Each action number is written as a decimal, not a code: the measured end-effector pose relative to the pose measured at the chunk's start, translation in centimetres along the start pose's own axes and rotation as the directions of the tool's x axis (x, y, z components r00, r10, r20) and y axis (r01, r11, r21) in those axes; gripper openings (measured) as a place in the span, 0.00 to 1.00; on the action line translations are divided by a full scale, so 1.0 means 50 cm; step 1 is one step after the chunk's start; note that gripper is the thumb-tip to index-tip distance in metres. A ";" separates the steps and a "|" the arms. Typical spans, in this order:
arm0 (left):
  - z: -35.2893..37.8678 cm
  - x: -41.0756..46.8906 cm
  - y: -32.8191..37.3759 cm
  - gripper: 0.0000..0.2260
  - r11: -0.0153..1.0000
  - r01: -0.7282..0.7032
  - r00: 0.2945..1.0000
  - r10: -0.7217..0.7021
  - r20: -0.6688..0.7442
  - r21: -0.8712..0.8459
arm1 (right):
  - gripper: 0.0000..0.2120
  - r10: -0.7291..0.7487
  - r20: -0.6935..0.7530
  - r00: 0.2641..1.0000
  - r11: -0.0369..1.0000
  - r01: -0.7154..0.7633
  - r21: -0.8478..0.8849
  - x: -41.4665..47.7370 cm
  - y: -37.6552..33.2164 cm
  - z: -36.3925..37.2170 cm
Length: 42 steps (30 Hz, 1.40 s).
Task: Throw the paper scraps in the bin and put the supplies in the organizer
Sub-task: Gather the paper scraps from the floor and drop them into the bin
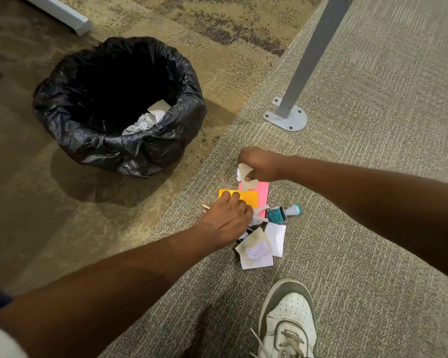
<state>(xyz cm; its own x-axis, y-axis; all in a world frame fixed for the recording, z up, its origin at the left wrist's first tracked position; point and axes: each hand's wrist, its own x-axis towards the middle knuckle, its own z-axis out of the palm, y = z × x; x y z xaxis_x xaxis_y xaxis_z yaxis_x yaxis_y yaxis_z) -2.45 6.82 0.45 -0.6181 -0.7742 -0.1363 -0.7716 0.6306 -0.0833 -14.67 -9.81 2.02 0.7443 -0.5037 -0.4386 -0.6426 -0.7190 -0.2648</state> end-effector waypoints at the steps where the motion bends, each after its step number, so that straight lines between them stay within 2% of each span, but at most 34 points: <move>1: 0.003 0.000 0.002 0.18 1.000 0.000 1.000 0.000 0.015 -0.005 | 0.25 -0.007 0.015 1.000 1.000 0.007 -0.010 0.002 -0.005 0.006; 6: 0.023 -0.001 0.012 0.19 1.000 0.020 0.999 -0.020 0.038 0.014 | 0.31 0.010 0.028 1.000 0.996 -0.007 -0.089 0.011 -0.022 0.022; 12: 0.014 0.015 0.018 0.20 1.000 0.026 0.998 -0.026 0.055 -0.004 | 0.31 0.023 0.032 0.999 0.987 -0.017 -0.163 0.023 -0.030 0.028; 17: 0.003 0.028 0.019 0.19 0.999 -0.009 0.998 0.007 0.057 0.032 | 0.27 0.051 0.022 0.998 0.996 -0.049 -0.069 0.026 -0.028 0.026; 21: 0.010 0.036 0.023 0.14 0.998 0.009 0.999 -0.012 0.047 0.068 | 0.22 0.087 -0.002 0.996 0.996 -0.087 0.007 0.024 -0.025 0.016; 24: 0.015 0.039 0.025 0.14 0.998 0.018 0.999 -0.021 0.048 0.059 | 0.20 0.122 -0.047 0.991 0.991 -0.119 0.065 0.015 -0.023 0.001; 28: 0.014 0.037 0.022 0.16 0.996 0.069 0.997 -0.066 0.050 -0.053 | 0.16 0.168 -0.109 0.980 0.982 -0.155 0.112 -0.012 -0.016 -0.022; 31: 0.004 0.033 0.016 0.24 0.981 0.124 0.989 -0.109 0.103 -0.151 | 0.15 0.202 -0.166 0.965 0.975 -0.181 0.132 -0.041 -0.014 -0.035; 34: -0.008 0.024 0.007 0.26 0.964 0.161 0.982 -0.134 0.136 -0.212 | 0.16 0.228 -0.214 0.950 0.967 -0.197 0.159 -0.076 -0.014 -0.049; 38: -0.010 -0.007 -0.009 0.17 0.951 0.150 0.989 -0.140 0.054 -0.271 | 0.16 0.247 -0.275 0.929 0.958 -0.190 0.217 -0.130 -0.023 -0.048; 42: -0.016 -0.050 -0.008 0.11 0.961 0.031 0.999 -0.036 -0.016 -0.274 | 0.19 0.237 -0.209 0.949 0.948 -0.179 0.264 -0.178 -0.044 -0.009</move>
<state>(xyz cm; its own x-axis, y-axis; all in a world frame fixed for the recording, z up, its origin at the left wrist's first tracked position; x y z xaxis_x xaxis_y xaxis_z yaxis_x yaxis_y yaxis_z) -0.71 8.45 1.59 -0.5919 -0.7974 -0.1178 -0.8019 0.5678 0.1860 -19.78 -3.95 6.88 0.5916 -0.7485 -0.2997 -0.7903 -0.4646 -0.3996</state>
